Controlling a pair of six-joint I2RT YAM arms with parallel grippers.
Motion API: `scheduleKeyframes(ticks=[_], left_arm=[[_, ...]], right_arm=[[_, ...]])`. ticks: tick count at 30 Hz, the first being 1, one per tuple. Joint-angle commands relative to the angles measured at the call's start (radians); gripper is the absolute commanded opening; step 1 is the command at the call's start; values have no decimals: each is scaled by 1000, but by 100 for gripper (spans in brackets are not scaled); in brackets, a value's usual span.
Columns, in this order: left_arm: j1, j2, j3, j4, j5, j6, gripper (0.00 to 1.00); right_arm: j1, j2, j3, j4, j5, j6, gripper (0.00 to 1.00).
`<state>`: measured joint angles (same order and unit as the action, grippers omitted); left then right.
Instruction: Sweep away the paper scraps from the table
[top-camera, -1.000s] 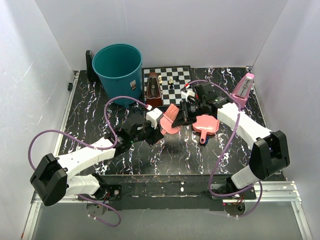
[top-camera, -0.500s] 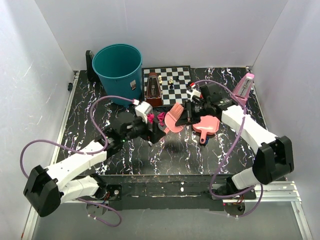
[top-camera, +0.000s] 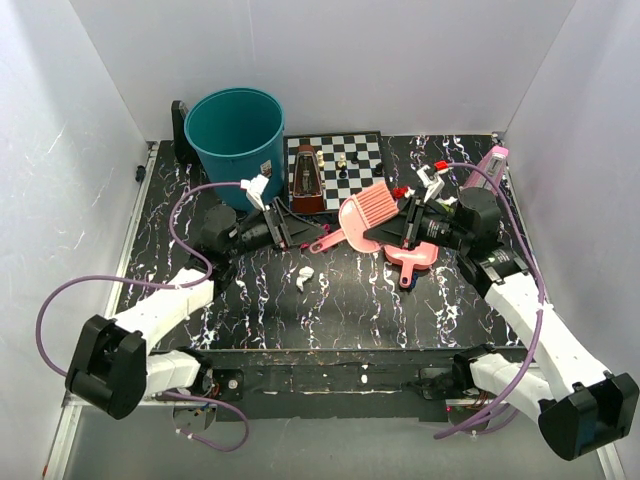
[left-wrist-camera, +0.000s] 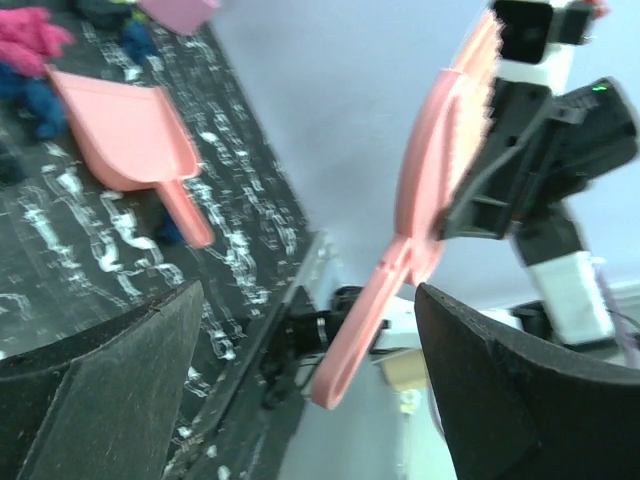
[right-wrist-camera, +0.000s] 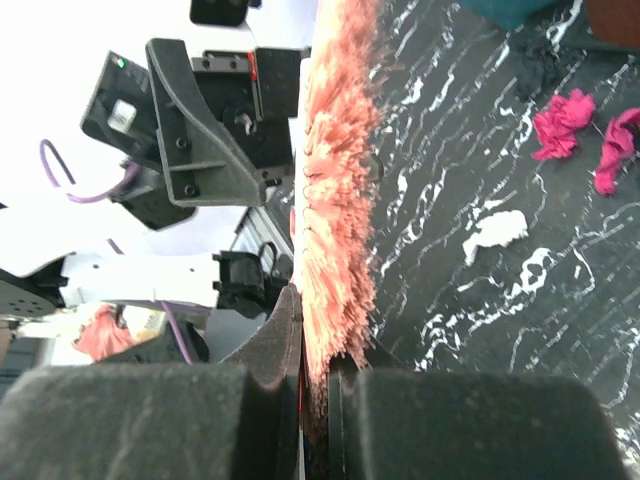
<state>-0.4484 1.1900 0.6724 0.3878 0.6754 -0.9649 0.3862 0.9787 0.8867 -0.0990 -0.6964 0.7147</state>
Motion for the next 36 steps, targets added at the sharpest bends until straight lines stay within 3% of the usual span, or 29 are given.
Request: scheduleKeyframes(ticks=[1, 4, 10, 14, 21, 36], left_arm=[[-7, 28, -60, 465, 58, -349, 85], [-51, 81, -36, 562, 46, -397, 82], [-110, 125, 1, 582, 16, -399, 73], [-116, 134, 4, 622, 13, -423, 66], [-116, 143, 3, 622, 9, -439, 64], [-116, 134, -14, 620, -14, -431, 47]], right_arm=[[-1, -31, -57, 303, 27, 167, 1], [3, -32, -74, 375, 34, 187, 1], [20, -11, -55, 369, 54, 170, 1], [20, -47, -86, 363, 115, 146, 1], [20, -87, -92, 321, 109, 118, 1], [20, -147, -101, 203, 147, 62, 1]])
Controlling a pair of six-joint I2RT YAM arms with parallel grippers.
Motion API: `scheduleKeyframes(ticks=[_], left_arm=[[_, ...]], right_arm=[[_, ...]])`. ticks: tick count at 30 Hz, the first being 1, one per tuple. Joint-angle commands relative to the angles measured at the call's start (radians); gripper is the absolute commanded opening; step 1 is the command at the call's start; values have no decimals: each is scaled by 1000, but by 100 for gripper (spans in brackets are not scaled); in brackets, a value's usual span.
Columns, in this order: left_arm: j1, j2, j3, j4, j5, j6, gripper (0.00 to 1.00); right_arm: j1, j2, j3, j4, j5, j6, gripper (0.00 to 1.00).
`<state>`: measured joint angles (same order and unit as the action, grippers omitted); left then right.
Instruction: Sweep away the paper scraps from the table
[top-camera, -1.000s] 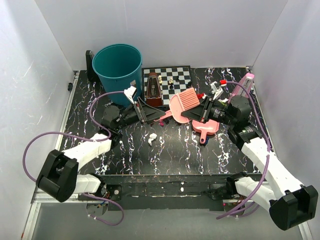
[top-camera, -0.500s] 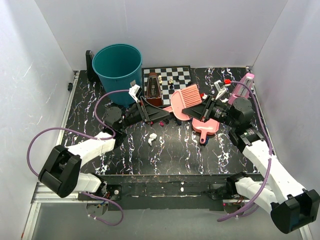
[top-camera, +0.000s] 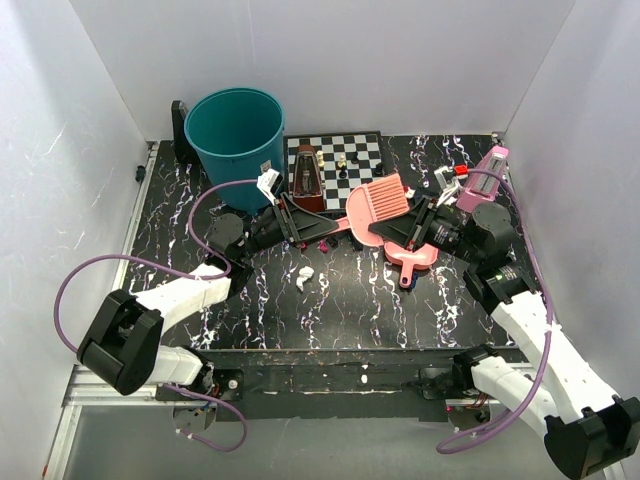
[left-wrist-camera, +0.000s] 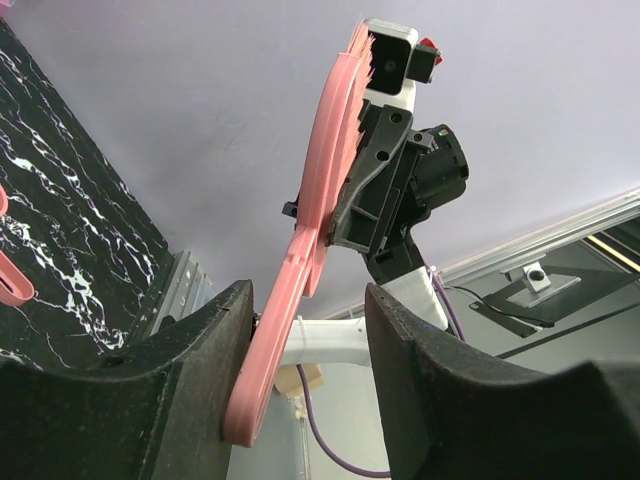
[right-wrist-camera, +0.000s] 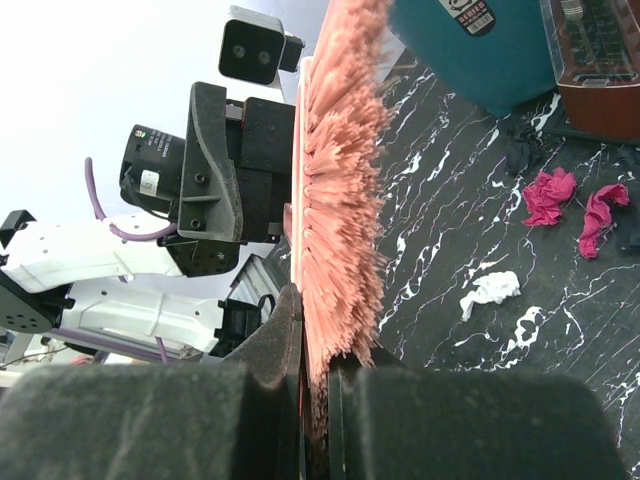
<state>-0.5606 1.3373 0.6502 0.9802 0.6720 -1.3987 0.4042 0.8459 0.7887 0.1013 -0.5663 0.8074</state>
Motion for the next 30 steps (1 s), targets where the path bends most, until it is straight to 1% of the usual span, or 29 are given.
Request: scheduleKeyframes(ticks=[1, 6, 9, 12, 13, 14, 15, 16, 17, 18, 19, 21, 23, 25, 27, 28, 30], left_arm=[[-2, -13, 8, 31, -9, 0, 45], [-4, -12, 5, 41, -8, -11, 35], [-4, -12, 5, 44, -11, -16, 21], [-4, -7, 15, 46, 1, -22, 3], [-4, -9, 16, 41, 4, -20, 0], [-4, -9, 17, 31, 6, -16, 0], [-4, -15, 17, 9, 8, -8, 0], [5, -20, 23, -33, 20, 3, 0], [19, -29, 32, -81, 37, 13, 0], [37, -39, 43, -147, 52, 32, 0], [60, -56, 54, -222, 63, 61, 0], [105, -99, 84, -431, 64, 153, 0], [137, -150, 136, -668, 26, 278, 0], [151, -176, 215, -895, -41, 404, 0], [160, -185, 299, -1106, -125, 478, 0], [168, -188, 336, -1180, -155, 503, 0], [179, -199, 359, -1248, -202, 526, 0]], right_arm=[[2, -11, -5, 6, 19, -30, 1], [2, -2, -11, 17, 14, -24, 1], [4, -2, -16, 20, 16, -24, 1], [4, 1, -9, 5, 26, -27, 1], [4, -2, -5, -11, 38, -30, 11], [2, -4, 1, -32, 55, -37, 27], [2, -7, 7, -55, 72, -48, 50], [2, -17, 12, -77, 98, -60, 67], [4, -34, 14, -100, 130, -72, 76], [2, -51, 12, -133, 166, -85, 80], [2, -77, 9, -156, 202, -97, 82], [2, -119, 7, -207, 268, -129, 84], [1, -155, 7, -268, 327, -160, 85], [1, -185, 6, -325, 388, -183, 86], [2, -208, -6, -370, 443, -201, 87], [-1, -217, -15, -393, 471, -208, 87], [1, -223, -23, -440, 517, -215, 88]])
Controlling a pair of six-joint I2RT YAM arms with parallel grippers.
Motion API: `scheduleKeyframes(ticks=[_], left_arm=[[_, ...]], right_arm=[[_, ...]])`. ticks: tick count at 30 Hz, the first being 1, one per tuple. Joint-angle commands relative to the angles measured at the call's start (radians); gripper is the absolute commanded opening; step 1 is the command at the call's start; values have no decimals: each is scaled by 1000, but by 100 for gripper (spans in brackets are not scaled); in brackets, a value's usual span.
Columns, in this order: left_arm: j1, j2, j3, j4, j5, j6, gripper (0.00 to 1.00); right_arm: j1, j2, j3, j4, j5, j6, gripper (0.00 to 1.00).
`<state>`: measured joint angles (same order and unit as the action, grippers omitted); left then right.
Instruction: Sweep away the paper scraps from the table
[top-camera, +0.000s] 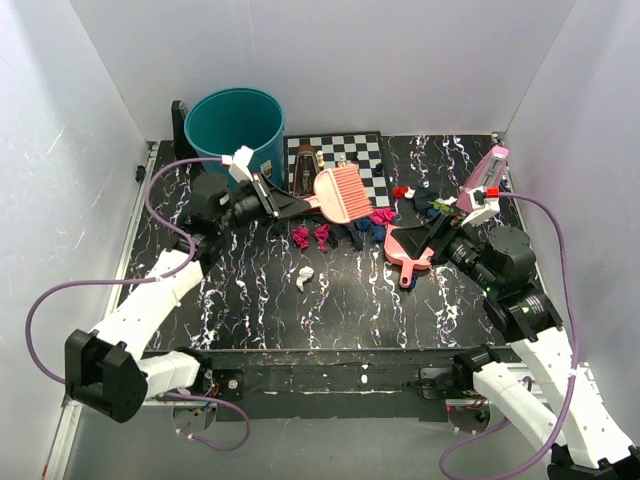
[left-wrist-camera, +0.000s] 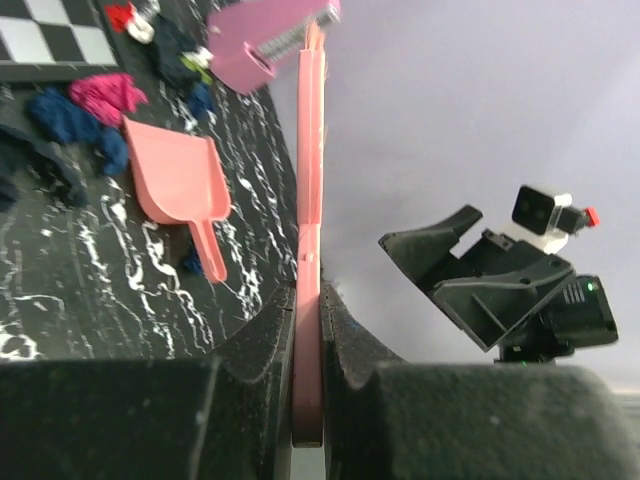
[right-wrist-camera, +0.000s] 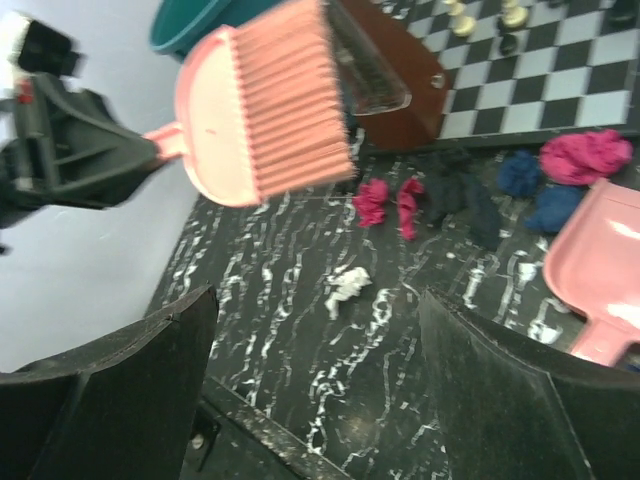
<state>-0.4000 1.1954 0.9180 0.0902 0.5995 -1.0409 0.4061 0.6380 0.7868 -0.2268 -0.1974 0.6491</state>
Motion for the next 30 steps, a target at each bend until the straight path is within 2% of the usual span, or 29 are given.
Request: scheduleKeyframes(ticks=[1, 2, 4, 5, 6, 11, 16, 21, 24, 30], left_arm=[[18, -63, 82, -353, -141, 159, 0], [18, -75, 52, -304, -132, 142, 0], [20, -92, -34, -123, -81, 61, 0], [18, -86, -75, 22, -61, 17, 0], [20, -71, -88, 72, -47, -28, 0], [15, 23, -22, 86, 9, 12, 0], [15, 1, -34, 140, -24, 27, 0], [15, -23, -16, 60, -79, 87, 0], [15, -52, -18, 26, -124, 111, 0], [16, -62, -18, 28, -115, 101, 0]], right_arm=[[-1, -17, -24, -132, 165, -62, 88], [0, -15, -26, -152, 179, -60, 88], [0, -18, -31, -184, 225, -66, 89], [0, -12, -32, -195, 236, -71, 89], [0, -6, -31, -210, 254, -74, 89], [2, 142, 14, -330, 320, -91, 90], [55, 255, -43, -263, 403, -62, 91], [111, 351, -83, -212, 510, 0, 91], [123, 405, -116, -145, 512, 4, 86], [131, 477, -150, -29, 576, 32, 75]])
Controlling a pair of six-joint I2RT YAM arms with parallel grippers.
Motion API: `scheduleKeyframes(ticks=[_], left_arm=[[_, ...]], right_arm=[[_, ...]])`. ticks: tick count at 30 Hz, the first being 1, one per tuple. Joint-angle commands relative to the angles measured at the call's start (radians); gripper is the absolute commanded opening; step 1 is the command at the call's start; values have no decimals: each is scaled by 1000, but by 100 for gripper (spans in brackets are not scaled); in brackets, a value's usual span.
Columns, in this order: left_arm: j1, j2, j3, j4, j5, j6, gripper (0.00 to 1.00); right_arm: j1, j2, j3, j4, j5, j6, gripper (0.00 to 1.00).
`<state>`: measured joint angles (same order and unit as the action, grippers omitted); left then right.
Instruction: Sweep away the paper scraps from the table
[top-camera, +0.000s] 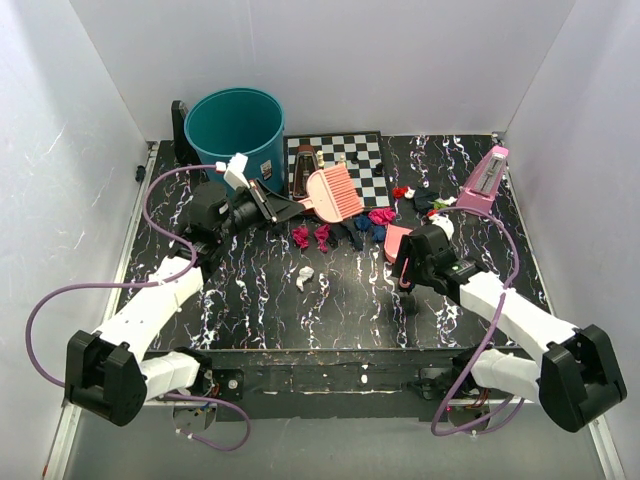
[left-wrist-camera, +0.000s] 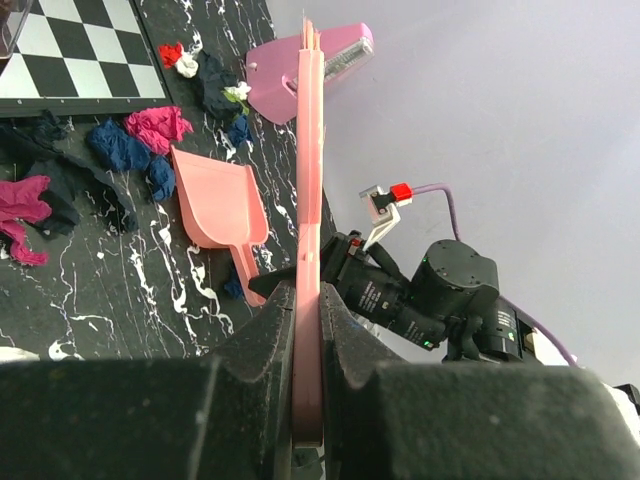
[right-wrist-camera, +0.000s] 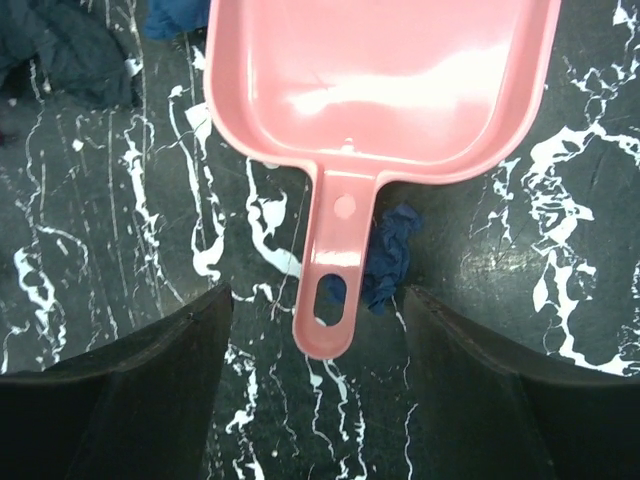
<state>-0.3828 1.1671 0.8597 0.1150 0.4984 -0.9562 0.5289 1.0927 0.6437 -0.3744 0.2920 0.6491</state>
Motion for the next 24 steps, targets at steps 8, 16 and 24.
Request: scheduleKeyframes(ticks=[8, 16, 24], left_arm=[[2, 46, 62, 84, 120, -41, 0], [4, 195, 96, 248, 270, -143, 0], [1, 296, 125, 394, 330, -208, 0]], right_arm=[[6, 110, 11, 143, 101, 35, 62], [9, 151, 5, 173, 76, 50, 53], [6, 130, 5, 161, 76, 44, 36]])
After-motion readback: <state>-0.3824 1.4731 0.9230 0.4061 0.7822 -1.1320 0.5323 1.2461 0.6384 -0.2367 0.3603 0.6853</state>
